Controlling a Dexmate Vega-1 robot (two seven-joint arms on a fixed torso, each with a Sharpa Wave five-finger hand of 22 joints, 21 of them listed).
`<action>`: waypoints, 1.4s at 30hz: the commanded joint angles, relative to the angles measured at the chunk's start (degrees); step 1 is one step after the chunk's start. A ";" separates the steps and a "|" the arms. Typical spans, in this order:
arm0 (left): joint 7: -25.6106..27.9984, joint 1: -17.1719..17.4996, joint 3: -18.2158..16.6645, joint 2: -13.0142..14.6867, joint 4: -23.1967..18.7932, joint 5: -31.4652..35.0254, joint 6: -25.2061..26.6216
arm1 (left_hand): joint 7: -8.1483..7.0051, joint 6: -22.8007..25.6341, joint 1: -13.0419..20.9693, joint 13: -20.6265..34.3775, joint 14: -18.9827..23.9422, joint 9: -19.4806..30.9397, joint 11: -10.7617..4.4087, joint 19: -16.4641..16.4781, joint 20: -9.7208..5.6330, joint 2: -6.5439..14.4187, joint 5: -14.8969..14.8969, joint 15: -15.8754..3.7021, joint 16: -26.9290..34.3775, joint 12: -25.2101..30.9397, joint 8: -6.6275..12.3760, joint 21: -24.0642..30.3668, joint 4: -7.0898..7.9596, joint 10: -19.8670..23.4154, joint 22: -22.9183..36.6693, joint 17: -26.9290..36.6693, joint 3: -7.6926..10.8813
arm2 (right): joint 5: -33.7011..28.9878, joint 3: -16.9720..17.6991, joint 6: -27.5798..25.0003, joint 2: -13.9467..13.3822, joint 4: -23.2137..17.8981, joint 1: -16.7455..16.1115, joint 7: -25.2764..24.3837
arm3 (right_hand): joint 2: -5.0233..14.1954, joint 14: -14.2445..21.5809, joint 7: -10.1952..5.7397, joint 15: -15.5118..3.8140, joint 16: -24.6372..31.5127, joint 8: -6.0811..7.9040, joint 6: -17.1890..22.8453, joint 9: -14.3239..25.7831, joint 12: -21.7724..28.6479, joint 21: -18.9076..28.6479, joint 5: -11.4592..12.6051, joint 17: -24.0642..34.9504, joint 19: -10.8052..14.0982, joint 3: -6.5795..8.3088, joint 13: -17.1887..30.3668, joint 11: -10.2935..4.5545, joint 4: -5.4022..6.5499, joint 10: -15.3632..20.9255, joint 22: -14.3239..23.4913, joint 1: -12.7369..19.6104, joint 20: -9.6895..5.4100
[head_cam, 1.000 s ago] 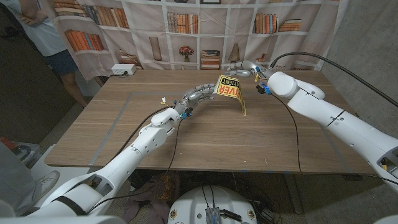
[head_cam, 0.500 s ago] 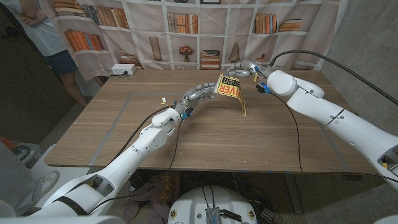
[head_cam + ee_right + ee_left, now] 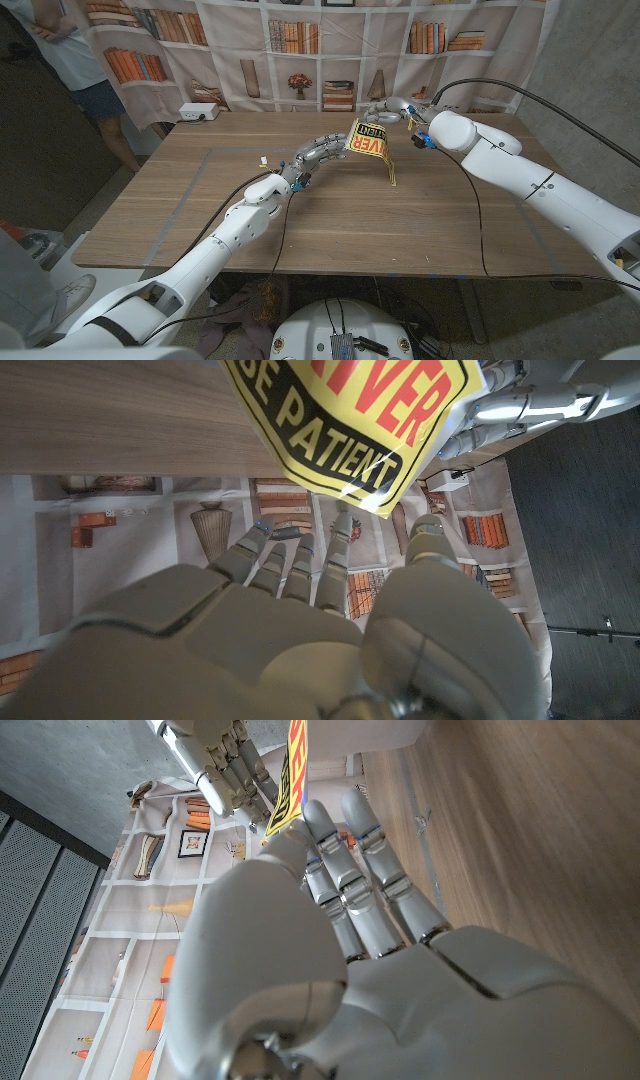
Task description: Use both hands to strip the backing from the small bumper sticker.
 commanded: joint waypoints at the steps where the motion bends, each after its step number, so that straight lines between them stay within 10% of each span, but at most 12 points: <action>1: 0.54 -0.20 0.32 0.51 -0.89 0.40 1.18 | -0.25 0.64 0.34 0.24 -0.02 0.05 -1.79 -0.30 -5.62 -0.20 0.32 -1.95 -0.15 0.22 -0.03 0.32 0.05 -0.76 0.10 0.17 0.47 | -0.11 -0.19 -0.14 0.13 -0.34 0.09 0.48 | -0.31 -1.52 0.02 -1.00 -0.54 0.42 1.36 0.22 -0.25 -0.30 0.02 0.12 -0.60 -0.15 0.17 0.08 0.15 -0.27 0.18 0.37 -0.20; 15: 0.54 -0.11 0.23 0.72 -1.17 0.32 1.26 | -0.42 1.19 0.26 0.14 0.15 -0.05 -2.03 -0.43 -5.62 -0.32 0.44 -1.95 -0.08 0.15 -0.01 0.64 0.00 -0.30 0.14 0.30 0.49 | -0.16 -0.56 0.96 0.25 0.26 0.74 1.53 | -0.17 -3.44 -0.91 0.26 -0.56 -0.71 -0.23 0.35 -0.97 -0.38 0.05 0.16 -1.70 -0.16 0.21 0.17 0.14 -2.44 0.24 0.60 -0.59; 18: 0.62 -0.11 0.21 0.77 -1.21 0.24 1.47 | -0.52 1.32 0.24 0.04 0.24 -0.07 -2.04 -0.44 -5.63 -0.32 0.46 -1.94 -0.05 0.11 -0.01 0.73 0.00 -0.11 0.15 0.34 0.50 | 0.08 -0.49 1.57 0.36 0.63 0.76 1.62 | 0.13 -3.57 -3.20 0.68 -0.34 -1.15 -1.08 0.55 -1.00 -0.28 0.10 0.18 -1.90 -0.03 0.24 -0.29 0.12 -2.85 0.27 0.84 -0.63; 21: 0.69 -0.01 0.20 0.93 -1.39 0.38 1.41 | -0.43 1.47 0.20 -0.02 0.31 -0.10 -1.82 -0.47 -5.62 -0.34 0.49 -1.93 -0.03 0.01 0.00 0.84 0.00 -0.12 0.15 0.38 0.51 | 0.00 -0.53 1.48 0.46 0.70 0.77 1.62 | 0.32 -3.63 -3.80 0.68 -0.21 -0.83 -0.07 0.72 -1.08 -0.17 0.11 0.19 -1.96 0.08 0.25 -2.02 0.06 -3.37 0.28 1.11 -0.64; 42: 0.02 0.70 0.15 1.19 -1.54 -0.08 1.11 | -0.53 1.77 0.01 -0.26 0.60 -0.23 -1.95 -0.56 -5.53 -0.43 0.54 -1.95 0.03 -0.27 -0.15 1.41 0.00 0.29 0.19 0.54 0.54 | -0.25 -0.14 0.76 0.83 0.14 -0.10 0.13 | 0.29 -2.85 -4.52 0.05 0.16 0.87 4.26 1.51 -0.42 0.30 0.02 0.18 -1.15 0.00 0.27 -1.26 -0.02 -2.42 0.32 1.51 -0.77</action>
